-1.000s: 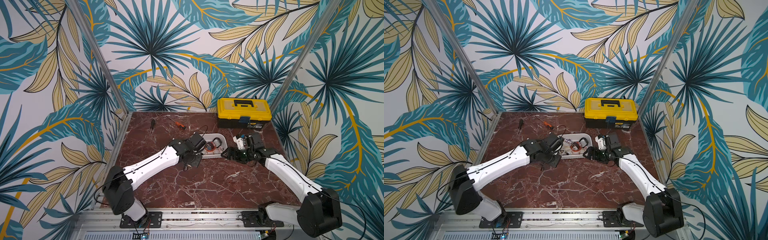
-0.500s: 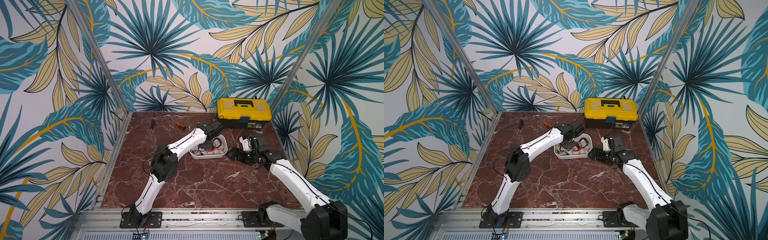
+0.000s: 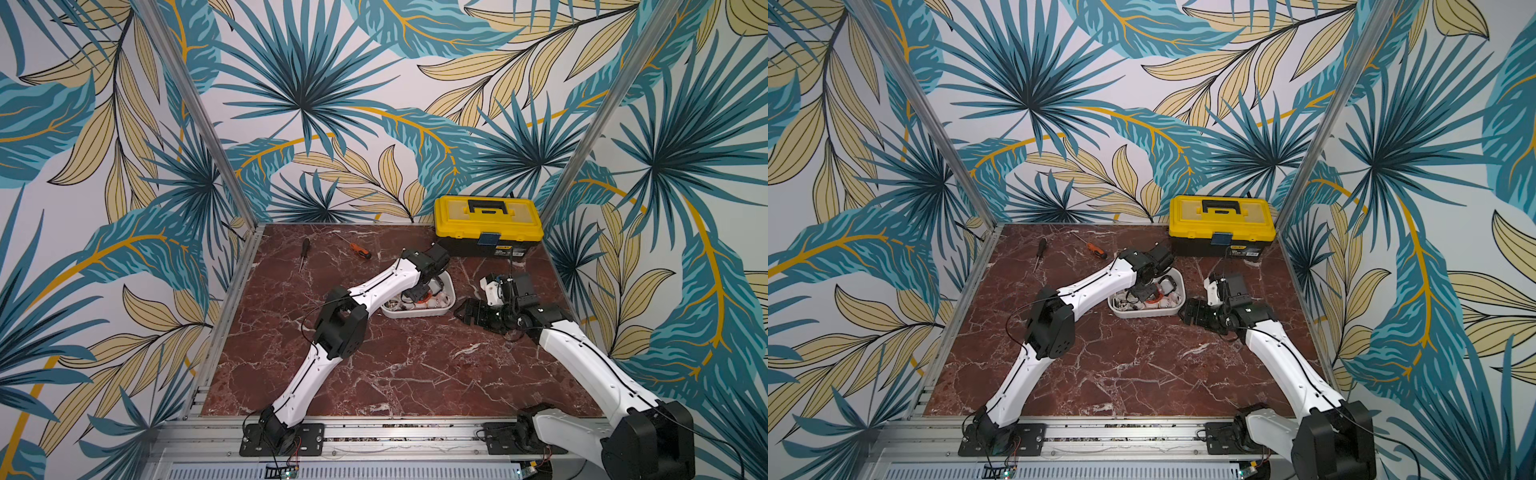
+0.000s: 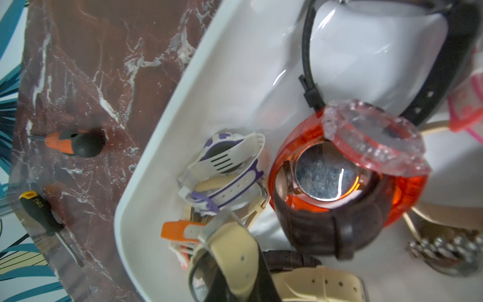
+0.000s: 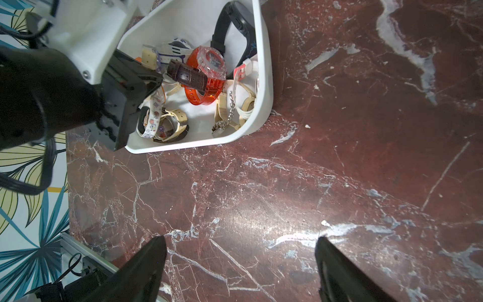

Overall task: Put the watch into the storage box
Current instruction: Place the watch in the storage box, then adjust the watch in the storage box.

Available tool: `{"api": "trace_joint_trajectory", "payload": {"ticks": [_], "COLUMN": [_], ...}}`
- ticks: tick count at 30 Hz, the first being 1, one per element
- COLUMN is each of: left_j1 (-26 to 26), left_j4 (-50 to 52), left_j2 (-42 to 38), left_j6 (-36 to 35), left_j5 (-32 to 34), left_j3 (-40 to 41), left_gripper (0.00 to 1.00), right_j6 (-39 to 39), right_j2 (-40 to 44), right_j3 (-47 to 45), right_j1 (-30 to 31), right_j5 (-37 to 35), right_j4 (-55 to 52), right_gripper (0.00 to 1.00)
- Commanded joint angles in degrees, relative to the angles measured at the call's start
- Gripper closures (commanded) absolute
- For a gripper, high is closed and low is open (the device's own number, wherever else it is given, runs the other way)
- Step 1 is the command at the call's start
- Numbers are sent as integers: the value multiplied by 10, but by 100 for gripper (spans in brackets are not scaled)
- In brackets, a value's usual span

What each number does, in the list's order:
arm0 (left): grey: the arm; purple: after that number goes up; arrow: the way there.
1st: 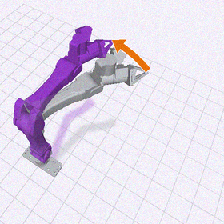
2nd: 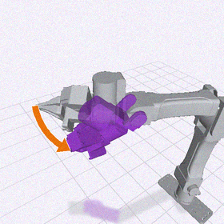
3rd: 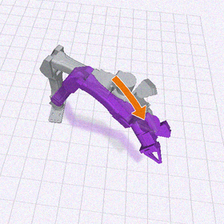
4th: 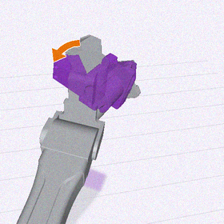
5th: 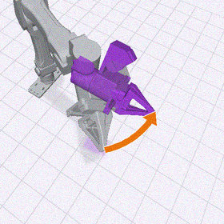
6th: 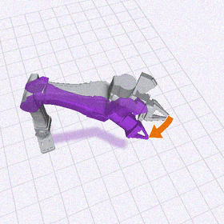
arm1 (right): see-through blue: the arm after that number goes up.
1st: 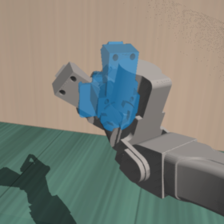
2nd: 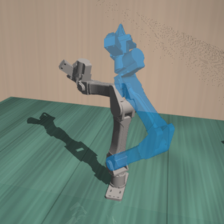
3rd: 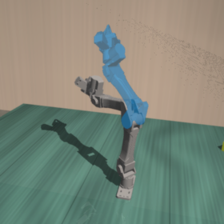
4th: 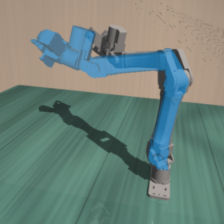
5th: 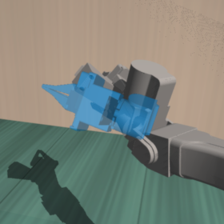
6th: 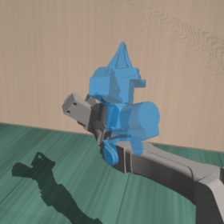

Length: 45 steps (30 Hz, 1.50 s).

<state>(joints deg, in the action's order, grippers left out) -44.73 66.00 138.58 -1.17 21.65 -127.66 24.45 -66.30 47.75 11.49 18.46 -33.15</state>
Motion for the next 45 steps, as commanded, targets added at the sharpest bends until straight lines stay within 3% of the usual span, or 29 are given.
{"api": "trace_joint_trajectory", "payload": {"ticks": [1,5,9,25,35,45], "left_j1": [2,-1,-1,-2,45,67], "left_j4": [-21,-33,-42,-68,-243,-362], "left_j2": [12,12,4,-185,-423,-624], "left_j6": [-2,4,7,70,166,205], "left_j5": [-21,-40,-52,-86,-194,-141], "left_j3": [-22,-16,-3,96,355,611], "left_gripper": [80,56,42,29,16,6], "right_j6": [3,6,3,21,148,181], "right_j2": [12,9,9,-1,-172,-349], "right_j3": [-13,-15,-18,-23,28,152], "right_j1": [-3,-3,-3,-3,0,38], "right_j5": [-2,0,-2,34,217,250], "right_j4": [-8,-4,-3,45,329,382], "right_gripper": [9,9,9,9,13,34]}}
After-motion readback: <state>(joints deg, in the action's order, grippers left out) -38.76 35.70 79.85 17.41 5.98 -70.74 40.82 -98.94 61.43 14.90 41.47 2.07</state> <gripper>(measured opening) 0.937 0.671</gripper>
